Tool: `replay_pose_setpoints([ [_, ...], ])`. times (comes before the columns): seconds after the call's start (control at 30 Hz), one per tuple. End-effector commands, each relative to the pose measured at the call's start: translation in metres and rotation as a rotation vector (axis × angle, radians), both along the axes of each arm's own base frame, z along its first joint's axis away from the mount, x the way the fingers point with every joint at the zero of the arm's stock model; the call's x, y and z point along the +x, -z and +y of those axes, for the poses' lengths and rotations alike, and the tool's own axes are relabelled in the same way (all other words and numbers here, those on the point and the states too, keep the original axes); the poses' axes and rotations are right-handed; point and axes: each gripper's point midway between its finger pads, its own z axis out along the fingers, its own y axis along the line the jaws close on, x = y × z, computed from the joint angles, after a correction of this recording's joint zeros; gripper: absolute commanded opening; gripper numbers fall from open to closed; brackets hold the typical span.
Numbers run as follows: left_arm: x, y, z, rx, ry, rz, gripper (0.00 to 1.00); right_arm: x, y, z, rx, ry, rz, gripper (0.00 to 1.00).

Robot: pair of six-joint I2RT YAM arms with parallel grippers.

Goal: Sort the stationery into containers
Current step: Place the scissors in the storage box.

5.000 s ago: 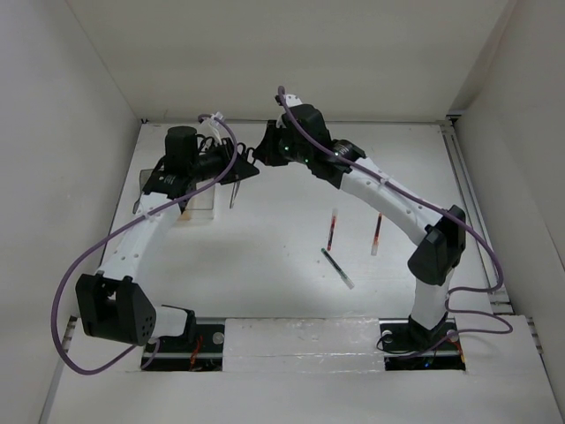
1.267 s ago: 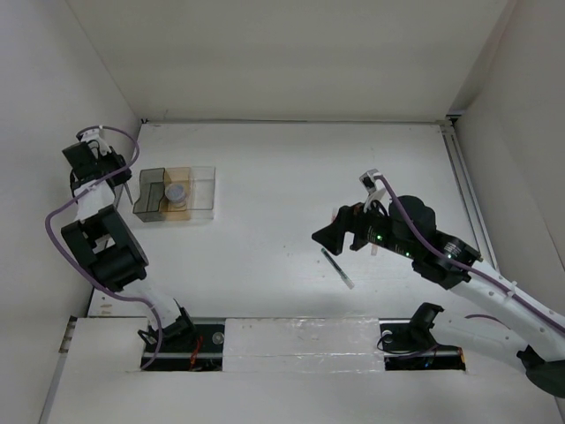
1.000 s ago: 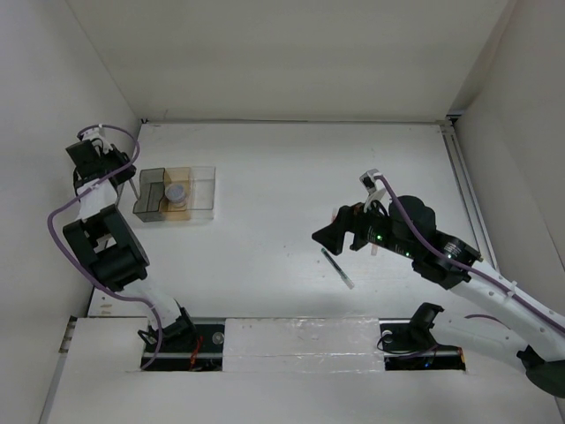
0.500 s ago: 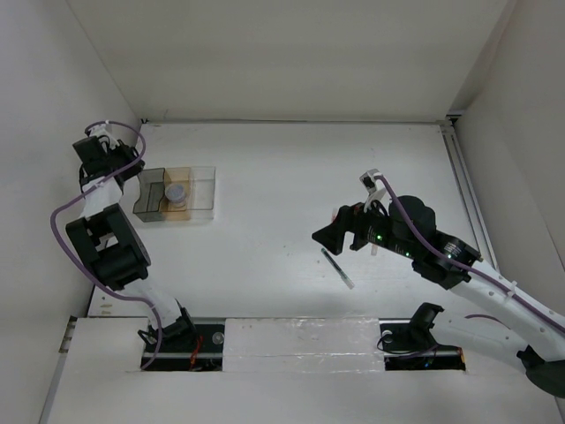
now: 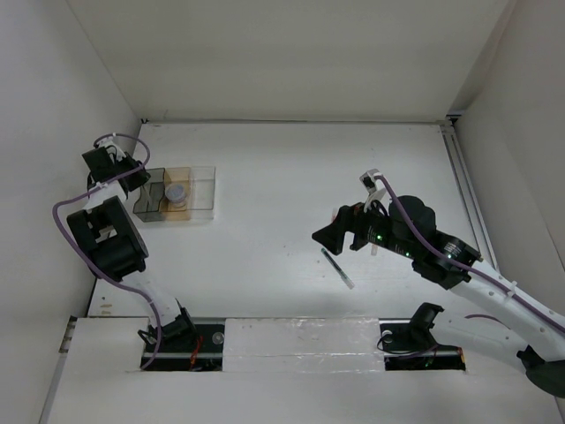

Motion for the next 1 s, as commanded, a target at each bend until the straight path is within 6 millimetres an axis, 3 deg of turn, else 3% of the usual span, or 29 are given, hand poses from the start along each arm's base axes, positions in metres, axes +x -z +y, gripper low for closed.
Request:
replay_pose_setpoints([
  [0.0,0.005,-0.013,0.004,0.023,-0.010,-0.054,0.00,0.000,-0.019,0.003,0.047,-0.012,-0.059,0.99],
  [0.57,0.001,0.007,0.002,-0.007,-0.016,-0.013,0.00,-0.001,-0.021,0.002,0.053,-0.012,-0.065,0.99],
  [0.97,-0.001,0.011,0.000,-0.030,-0.031,-0.013,0.00,-0.002,-0.022,-0.001,0.052,-0.004,-0.067,0.99],
])
